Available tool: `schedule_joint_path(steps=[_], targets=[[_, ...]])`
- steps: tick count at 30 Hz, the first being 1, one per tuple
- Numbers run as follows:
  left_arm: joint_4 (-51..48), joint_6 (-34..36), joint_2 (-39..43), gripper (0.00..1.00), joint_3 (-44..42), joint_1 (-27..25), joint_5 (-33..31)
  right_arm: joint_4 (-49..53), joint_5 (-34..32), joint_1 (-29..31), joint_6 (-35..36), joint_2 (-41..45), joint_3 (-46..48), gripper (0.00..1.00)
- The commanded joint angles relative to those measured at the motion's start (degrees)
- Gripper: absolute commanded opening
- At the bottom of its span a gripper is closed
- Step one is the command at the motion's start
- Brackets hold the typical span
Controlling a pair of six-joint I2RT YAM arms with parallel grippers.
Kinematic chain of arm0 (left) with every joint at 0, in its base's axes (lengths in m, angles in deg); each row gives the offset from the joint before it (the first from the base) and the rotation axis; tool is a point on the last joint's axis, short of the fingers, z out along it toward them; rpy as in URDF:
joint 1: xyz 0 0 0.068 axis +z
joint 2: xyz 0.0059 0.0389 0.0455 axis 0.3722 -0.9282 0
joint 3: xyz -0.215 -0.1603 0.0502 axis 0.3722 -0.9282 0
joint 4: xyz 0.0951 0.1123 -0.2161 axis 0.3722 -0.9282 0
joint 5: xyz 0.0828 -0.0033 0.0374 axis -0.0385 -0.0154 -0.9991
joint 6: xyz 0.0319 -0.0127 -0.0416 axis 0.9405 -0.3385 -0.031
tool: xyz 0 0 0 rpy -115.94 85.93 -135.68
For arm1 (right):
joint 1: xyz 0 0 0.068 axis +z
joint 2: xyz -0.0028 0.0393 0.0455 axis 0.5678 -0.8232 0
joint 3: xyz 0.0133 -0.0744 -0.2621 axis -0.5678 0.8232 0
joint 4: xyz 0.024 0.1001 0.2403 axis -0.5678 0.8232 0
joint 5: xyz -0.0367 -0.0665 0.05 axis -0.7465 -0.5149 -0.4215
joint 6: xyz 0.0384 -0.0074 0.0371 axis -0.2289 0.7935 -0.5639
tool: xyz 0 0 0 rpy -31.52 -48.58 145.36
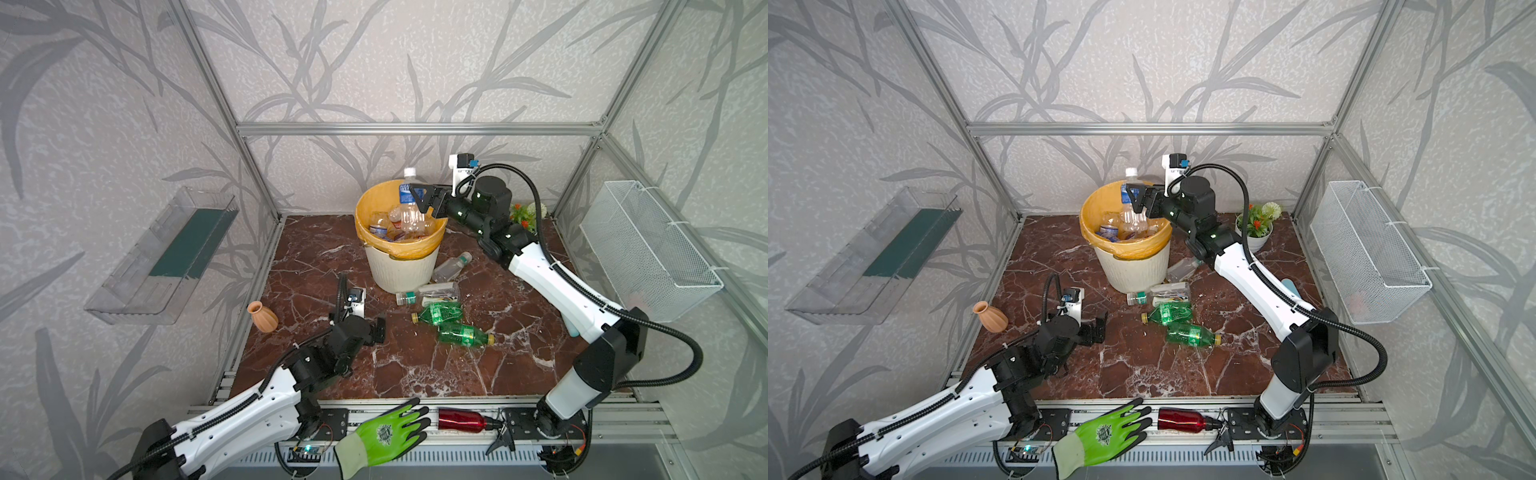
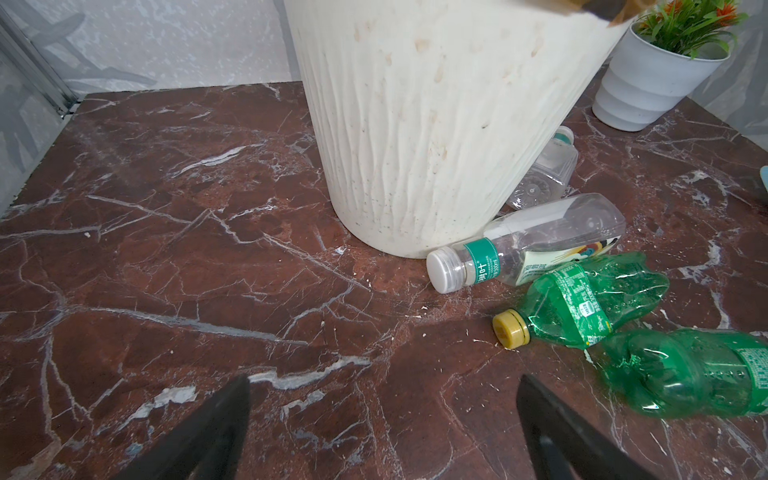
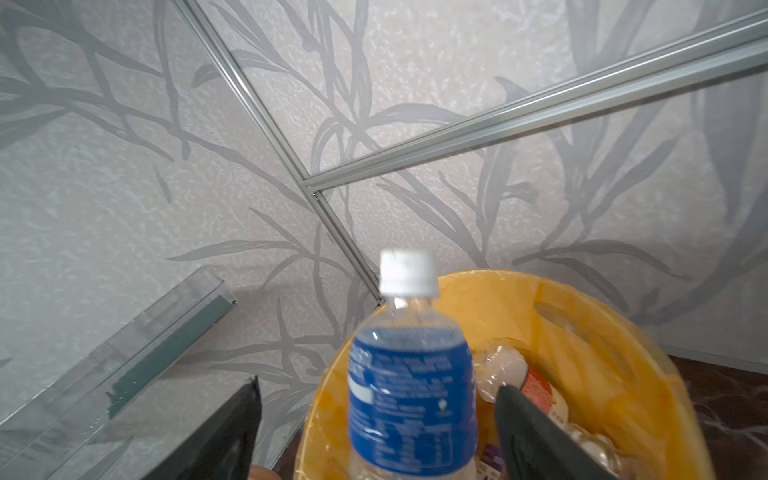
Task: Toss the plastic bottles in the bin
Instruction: 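Lift the blue-labelled water bottle over the bin with the right gripper and release, then draw the right gripper back while the left gripper reaches the green bottles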
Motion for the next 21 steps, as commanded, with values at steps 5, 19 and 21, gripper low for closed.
schedule_joint_path(steps=[5, 19, 21], targets=[[-0.7, 0.6, 0.2, 0.99, 1.9, 0.2, 2.2, 2.8, -7.4, -1.2, 7.6, 12.2, 7.3, 1.00], [3.8, 11.1, -7.4, 0.99, 5.0, -4.9, 11.5, -0.7, -7.3, -19.2, -4.1, 44.5, 62.5, 0.99], [3.6, 14.3, -10.7, 0.99, 7.2, -7.0, 12.2, -2.2, -5.4, -23.1, -6.3, 48.9, 69.2, 0.99]])
